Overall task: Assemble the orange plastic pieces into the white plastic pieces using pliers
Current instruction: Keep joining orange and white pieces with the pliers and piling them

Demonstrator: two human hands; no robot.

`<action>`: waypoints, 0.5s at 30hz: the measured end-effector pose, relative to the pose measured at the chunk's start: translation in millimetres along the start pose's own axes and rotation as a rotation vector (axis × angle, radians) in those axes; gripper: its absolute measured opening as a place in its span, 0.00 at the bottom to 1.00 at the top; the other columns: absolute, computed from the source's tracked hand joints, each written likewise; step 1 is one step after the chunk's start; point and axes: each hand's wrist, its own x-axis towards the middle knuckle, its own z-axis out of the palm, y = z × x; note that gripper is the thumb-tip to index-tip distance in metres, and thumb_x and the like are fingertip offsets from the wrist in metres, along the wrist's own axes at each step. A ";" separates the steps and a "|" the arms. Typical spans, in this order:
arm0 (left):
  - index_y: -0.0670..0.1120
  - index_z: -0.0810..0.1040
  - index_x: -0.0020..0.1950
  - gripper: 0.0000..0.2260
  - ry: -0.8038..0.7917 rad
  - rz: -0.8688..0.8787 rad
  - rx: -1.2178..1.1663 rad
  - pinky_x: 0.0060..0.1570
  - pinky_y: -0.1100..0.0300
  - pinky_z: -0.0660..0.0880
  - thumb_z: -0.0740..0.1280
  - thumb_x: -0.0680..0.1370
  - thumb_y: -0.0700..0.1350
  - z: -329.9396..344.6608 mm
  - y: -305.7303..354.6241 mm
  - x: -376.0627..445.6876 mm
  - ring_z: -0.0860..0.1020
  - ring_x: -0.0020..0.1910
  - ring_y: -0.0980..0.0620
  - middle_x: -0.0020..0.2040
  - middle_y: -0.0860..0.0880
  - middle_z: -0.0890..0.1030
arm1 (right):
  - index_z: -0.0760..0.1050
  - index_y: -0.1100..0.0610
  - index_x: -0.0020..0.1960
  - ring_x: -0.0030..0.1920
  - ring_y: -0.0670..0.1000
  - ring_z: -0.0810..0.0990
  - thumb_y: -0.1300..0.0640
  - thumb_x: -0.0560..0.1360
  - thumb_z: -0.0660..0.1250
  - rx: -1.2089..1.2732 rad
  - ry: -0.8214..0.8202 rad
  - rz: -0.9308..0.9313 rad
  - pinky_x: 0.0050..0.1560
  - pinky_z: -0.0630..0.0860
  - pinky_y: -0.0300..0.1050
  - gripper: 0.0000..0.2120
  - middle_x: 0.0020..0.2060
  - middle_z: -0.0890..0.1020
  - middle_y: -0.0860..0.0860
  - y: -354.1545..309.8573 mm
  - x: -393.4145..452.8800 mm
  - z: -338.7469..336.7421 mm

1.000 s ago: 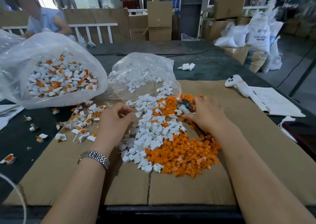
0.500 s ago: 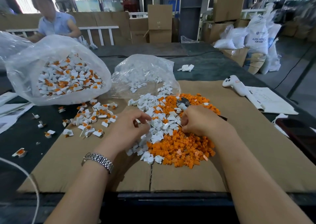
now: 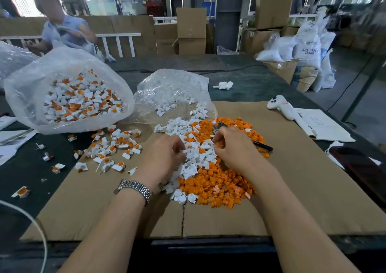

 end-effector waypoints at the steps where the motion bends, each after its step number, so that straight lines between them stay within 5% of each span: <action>1: 0.52 0.81 0.50 0.03 0.006 -0.011 -0.015 0.45 0.55 0.79 0.74 0.78 0.48 -0.3 -0.8 -0.7 0.78 0.43 0.56 0.47 0.55 0.78 | 0.79 0.55 0.54 0.48 0.48 0.75 0.58 0.78 0.67 0.008 0.009 -0.009 0.47 0.72 0.41 0.05 0.52 0.77 0.52 -1.0 -0.6 0.8; 5: 0.52 0.81 0.49 0.03 0.051 -0.033 -0.076 0.39 0.62 0.78 0.73 0.79 0.49 -2.5 -1.4 -5.4 0.79 0.39 0.61 0.45 0.61 0.78 | 0.81 0.52 0.51 0.46 0.46 0.78 0.56 0.77 0.72 0.093 0.018 -0.015 0.49 0.75 0.39 0.03 0.51 0.78 0.49 -6.0 -2.8 0.6; 10: 0.52 0.79 0.45 0.06 0.089 -0.095 -0.217 0.38 0.55 0.81 0.73 0.79 0.49 -7.3 2.9 -9.0 0.82 0.37 0.54 0.46 0.52 0.82 | 0.78 0.53 0.44 0.33 0.44 0.84 0.57 0.75 0.75 0.403 0.010 0.053 0.40 0.84 0.47 0.05 0.35 0.84 0.48 -14.7 -8.2 0.2; 15: 0.47 0.82 0.47 0.05 0.126 -0.129 -0.388 0.38 0.59 0.78 0.74 0.79 0.47 -10.3 7.4 -20.5 0.82 0.41 0.53 0.46 0.50 0.83 | 0.82 0.57 0.47 0.36 0.47 0.86 0.61 0.75 0.74 0.625 0.000 0.084 0.44 0.85 0.48 0.02 0.37 0.86 0.50 -21.4 -11.8 0.4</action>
